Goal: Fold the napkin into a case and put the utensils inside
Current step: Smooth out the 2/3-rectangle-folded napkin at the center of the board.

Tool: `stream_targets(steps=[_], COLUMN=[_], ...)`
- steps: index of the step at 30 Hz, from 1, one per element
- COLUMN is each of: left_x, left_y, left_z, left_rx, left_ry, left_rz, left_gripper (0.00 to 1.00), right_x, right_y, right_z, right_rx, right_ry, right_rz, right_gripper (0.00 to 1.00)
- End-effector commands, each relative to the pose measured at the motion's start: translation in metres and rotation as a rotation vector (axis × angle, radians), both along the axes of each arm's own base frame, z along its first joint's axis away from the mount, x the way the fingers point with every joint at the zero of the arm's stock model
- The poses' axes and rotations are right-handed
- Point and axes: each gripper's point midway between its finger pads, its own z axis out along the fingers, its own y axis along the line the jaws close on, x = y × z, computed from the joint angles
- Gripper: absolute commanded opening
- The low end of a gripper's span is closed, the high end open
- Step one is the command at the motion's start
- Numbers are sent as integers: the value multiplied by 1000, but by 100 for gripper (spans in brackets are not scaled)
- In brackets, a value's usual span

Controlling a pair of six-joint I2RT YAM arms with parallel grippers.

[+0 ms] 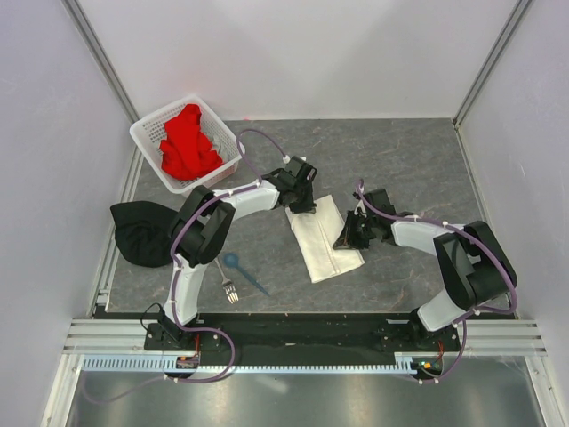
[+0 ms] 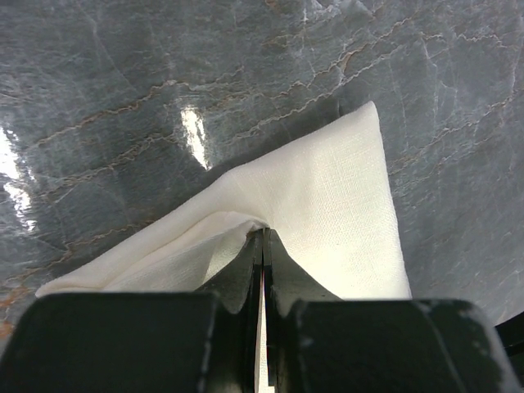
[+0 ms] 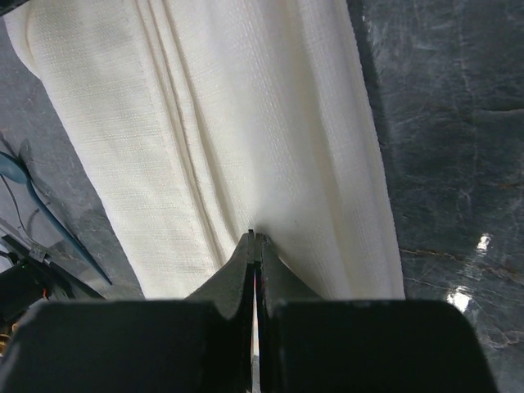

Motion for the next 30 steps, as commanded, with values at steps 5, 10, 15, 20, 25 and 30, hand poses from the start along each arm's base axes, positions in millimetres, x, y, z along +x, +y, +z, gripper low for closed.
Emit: stream_targets(steps=[5,10,15,20,25,30], left_x=[22,23,23,18,3,-23], left_y=[26,31,29,20,22,39], left_z=[20,24,28,48,75,82], left_rx=[101,124,111,56,-6,-25], left_ry=[-86,-104,-104,-119,-134,-107], left_rz=[19,27,16,-14,-23,1], left_gripper=[5,5,5,16,31,33], right_x=[-15,-15,-14,-4,10,16], right_y=[-8,-9,-4,-1,1,6], right_z=[-10,-11,-9,8,32,46], right_rx=[-27,-25,-14,-27,-56,-68], right_ry=[43,42,32,-23,-102,-145], right_rz=[-39,-47,-21,-1,22,47], right_gripper=[0,0,0,0,0,2])
